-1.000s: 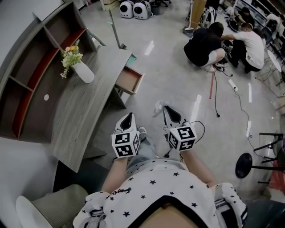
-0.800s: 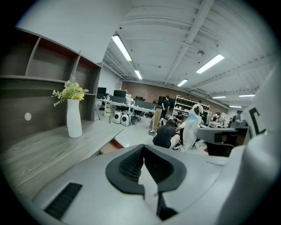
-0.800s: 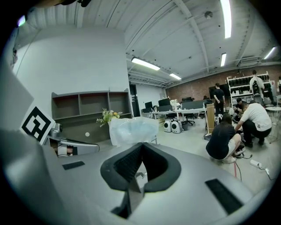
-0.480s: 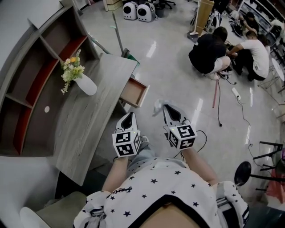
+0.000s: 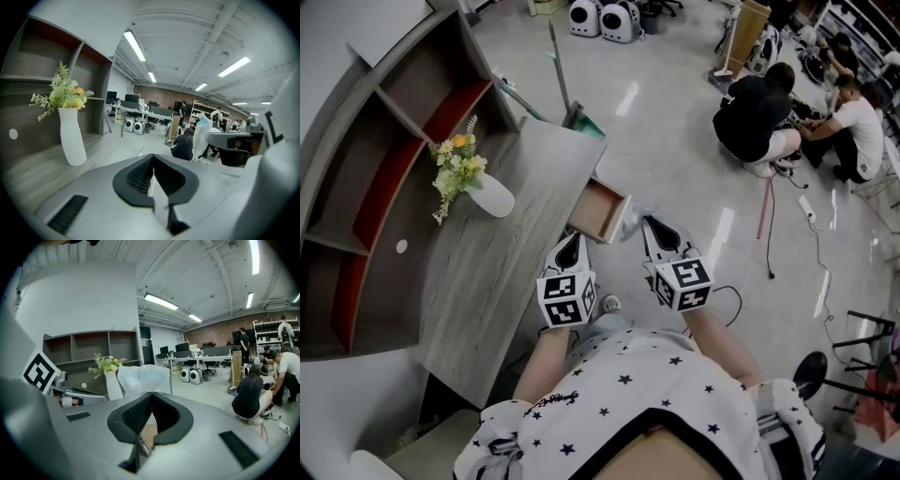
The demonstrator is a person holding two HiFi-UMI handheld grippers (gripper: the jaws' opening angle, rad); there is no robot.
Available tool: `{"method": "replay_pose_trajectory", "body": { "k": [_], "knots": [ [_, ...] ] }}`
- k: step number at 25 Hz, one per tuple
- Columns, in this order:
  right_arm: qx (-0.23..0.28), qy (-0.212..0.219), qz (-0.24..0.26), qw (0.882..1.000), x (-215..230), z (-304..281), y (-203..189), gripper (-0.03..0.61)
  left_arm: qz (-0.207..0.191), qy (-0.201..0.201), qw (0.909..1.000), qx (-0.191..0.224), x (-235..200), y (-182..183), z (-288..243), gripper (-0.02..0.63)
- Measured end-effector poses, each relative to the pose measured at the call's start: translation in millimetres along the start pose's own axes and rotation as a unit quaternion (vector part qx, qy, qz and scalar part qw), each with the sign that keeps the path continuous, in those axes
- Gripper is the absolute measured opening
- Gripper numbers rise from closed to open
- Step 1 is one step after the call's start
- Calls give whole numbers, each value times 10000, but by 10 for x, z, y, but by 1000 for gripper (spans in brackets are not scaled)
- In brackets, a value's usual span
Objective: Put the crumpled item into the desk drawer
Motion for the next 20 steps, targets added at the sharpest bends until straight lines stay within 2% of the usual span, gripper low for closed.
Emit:
{"method": "replay_pose_trajectory", "body": {
  "k": [8, 20],
  "knots": [
    [-243, 213, 34, 9995, -38, -639, -60, -6, 167, 200, 9996, -111, -437, 56, -256, 12],
    [-852, 740, 324, 9931, 83, -1374, -347, -6, 695, 696, 9947, -312, -712, -125, -535, 12]
  ]
}}
Point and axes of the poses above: the fingertips, and each gripper's own axes: z backward along the fingers, x to its right, y out of its top, the point moved 8 cm from there along z, backward along the fingers, and after that the axes turned 1 degree about z, right-handed, at the moved point
